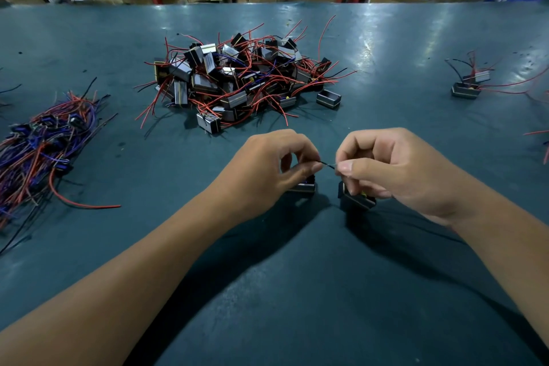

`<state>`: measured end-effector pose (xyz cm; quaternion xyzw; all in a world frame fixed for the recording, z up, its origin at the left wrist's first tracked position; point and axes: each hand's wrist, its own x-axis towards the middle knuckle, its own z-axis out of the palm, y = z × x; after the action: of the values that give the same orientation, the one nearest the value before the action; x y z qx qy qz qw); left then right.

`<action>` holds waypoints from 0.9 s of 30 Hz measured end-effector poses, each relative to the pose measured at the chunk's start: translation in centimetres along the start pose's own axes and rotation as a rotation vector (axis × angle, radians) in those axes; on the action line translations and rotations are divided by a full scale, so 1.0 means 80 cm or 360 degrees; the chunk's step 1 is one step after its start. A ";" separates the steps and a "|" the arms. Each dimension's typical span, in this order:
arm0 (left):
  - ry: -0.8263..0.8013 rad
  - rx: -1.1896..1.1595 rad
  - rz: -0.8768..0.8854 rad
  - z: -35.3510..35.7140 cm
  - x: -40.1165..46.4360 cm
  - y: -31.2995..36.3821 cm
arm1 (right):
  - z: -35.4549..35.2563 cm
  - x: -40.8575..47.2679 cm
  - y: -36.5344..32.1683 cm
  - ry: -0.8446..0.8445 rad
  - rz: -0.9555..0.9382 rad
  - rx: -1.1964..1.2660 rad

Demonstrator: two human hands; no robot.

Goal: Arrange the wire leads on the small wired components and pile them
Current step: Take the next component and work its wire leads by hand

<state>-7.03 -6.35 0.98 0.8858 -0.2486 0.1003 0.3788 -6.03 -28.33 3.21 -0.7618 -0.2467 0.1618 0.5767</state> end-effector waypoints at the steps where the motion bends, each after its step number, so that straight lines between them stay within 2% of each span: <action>1: -0.0004 -0.0020 -0.0003 0.000 0.000 0.000 | -0.001 -0.001 0.000 -0.0032 -0.0003 0.0022; 3: -0.0029 -0.0069 -0.0002 -0.002 -0.001 -0.001 | -0.003 0.000 -0.001 -0.0036 -0.0004 0.0051; 6: -0.0059 -0.0107 0.0001 -0.004 -0.003 0.001 | -0.004 0.007 0.004 0.0303 -0.0042 0.0045; 8: -0.0066 -0.0106 0.0017 -0.004 -0.004 0.003 | -0.002 0.010 0.007 0.0395 -0.0122 -0.0141; 13: -0.0040 -0.0095 0.0054 -0.004 -0.003 0.006 | 0.006 0.009 0.016 0.0069 -0.0063 -0.0443; 19: -0.0017 -0.0075 -0.0009 -0.004 -0.003 0.007 | 0.008 0.009 0.017 0.0171 -0.0171 -0.0697; 27: -0.0057 -0.0127 -0.0128 0.001 -0.003 0.011 | 0.005 0.008 0.013 0.0118 -0.0203 -0.0755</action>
<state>-7.67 -6.83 1.39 0.8810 -0.2234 0.0593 0.4129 -5.56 -27.85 2.12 -0.8642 -0.3041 0.0347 0.3994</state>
